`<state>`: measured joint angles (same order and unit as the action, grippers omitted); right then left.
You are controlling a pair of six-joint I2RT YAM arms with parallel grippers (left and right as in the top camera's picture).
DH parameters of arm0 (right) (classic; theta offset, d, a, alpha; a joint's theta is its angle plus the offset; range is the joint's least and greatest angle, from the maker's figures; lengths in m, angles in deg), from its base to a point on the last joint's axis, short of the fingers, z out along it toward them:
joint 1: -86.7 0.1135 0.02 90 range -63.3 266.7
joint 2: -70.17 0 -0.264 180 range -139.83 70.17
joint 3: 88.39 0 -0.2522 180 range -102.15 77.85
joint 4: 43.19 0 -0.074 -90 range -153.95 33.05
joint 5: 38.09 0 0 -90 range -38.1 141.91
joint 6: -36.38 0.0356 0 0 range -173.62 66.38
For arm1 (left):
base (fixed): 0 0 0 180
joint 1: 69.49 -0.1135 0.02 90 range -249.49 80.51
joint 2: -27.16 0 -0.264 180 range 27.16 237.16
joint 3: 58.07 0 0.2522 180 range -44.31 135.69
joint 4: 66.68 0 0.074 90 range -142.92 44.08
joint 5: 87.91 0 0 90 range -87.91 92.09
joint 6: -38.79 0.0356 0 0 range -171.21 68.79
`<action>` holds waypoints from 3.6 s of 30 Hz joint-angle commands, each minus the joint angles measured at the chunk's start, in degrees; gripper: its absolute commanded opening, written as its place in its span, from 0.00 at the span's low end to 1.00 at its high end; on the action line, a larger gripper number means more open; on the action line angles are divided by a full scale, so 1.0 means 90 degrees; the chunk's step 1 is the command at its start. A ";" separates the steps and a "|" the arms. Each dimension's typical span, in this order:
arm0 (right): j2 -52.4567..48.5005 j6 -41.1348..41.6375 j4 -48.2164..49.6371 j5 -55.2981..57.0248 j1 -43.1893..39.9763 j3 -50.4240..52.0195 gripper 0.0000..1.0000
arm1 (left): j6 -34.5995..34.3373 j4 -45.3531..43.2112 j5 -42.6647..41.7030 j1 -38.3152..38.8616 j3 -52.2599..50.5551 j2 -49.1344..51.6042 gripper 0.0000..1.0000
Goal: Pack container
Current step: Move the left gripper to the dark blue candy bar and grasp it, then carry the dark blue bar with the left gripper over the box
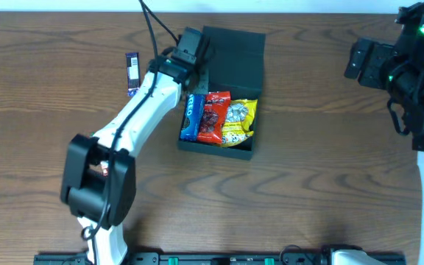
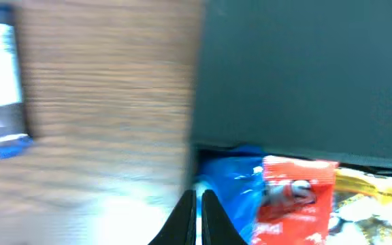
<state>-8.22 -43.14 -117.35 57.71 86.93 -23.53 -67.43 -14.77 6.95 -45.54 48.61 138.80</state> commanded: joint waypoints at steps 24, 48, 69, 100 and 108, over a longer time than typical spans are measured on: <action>-0.0155 0.0265 -0.0182 -0.0010 -0.0022 -0.0019 0.93 | 0.0420 -0.1134 -0.0097 -0.2225 0.0097 0.1248 0.70; -0.0155 0.0265 -0.0265 -0.0007 -0.0022 -0.0019 0.94 | 0.0442 -0.1753 -0.0097 -0.2344 0.0097 0.1957 0.54; -0.0155 0.0267 -0.0267 -0.0010 -0.0022 -0.0019 0.94 | 0.0444 -0.1792 -0.0165 -0.2385 0.0097 0.2132 0.58; -0.0109 0.0257 -0.0053 0.0308 -0.0034 -0.0022 0.94 | 0.0784 0.0879 -0.0216 -0.2217 0.3096 0.2079 0.11; 0.0413 0.0083 0.0121 0.0522 -0.0408 -0.0022 0.99 | 0.0794 0.3041 -0.0211 -0.1467 0.4726 0.2055 0.06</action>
<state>-7.70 -41.78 -116.50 60.86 85.20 -23.53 -61.42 9.95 5.09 -62.18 87.63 157.27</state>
